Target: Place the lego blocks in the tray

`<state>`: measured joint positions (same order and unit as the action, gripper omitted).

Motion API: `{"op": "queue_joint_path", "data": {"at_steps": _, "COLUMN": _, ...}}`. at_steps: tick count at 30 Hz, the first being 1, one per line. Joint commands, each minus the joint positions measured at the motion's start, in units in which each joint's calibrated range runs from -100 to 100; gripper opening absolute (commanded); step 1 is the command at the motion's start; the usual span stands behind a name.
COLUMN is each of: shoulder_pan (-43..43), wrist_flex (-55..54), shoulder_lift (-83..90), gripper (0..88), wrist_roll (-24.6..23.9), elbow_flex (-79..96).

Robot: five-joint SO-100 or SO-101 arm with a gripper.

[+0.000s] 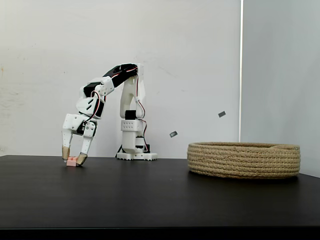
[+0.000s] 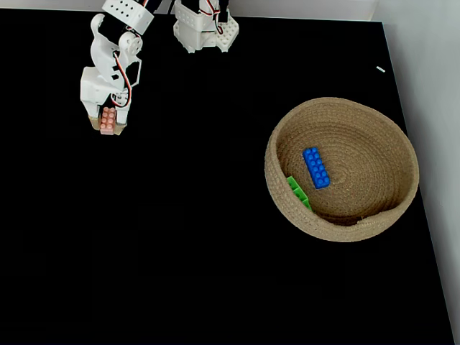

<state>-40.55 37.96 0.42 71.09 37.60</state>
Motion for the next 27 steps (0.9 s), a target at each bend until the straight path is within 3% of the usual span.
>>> {"op": "queue_joint_path", "data": {"at_steps": 1, "shoulder_pan": 0.5, "wrist_flex": -0.4, "shoulder_lift": 1.6, "gripper": 0.0, "wrist_roll": -0.6, "elbow_flex": 0.2}}
{"op": "queue_joint_path", "data": {"at_steps": 4, "shoulder_pan": 2.3, "wrist_flex": 0.1, "shoulder_lift": 6.1, "gripper": 0.0, "wrist_roll": -1.8, "elbow_flex": -2.3}}
{"op": "queue_joint_path", "data": {"at_steps": 7, "shoulder_pan": 6.7, "wrist_flex": 7.6, "shoulder_lift": 10.7, "gripper": 0.0, "wrist_roll": -6.0, "elbow_flex": -11.6}}
{"op": "queue_joint_path", "data": {"at_steps": 15, "shoulder_pan": 24.1, "wrist_flex": 24.6, "shoulder_lift": 12.0, "gripper": 0.0, "wrist_roll": -15.5, "elbow_flex": -43.5}}
{"op": "queue_joint_path", "data": {"at_steps": 27, "shoulder_pan": 52.8, "wrist_flex": 23.0, "shoulder_lift": 6.9, "gripper": 0.0, "wrist_roll": -28.3, "elbow_flex": -55.8}}
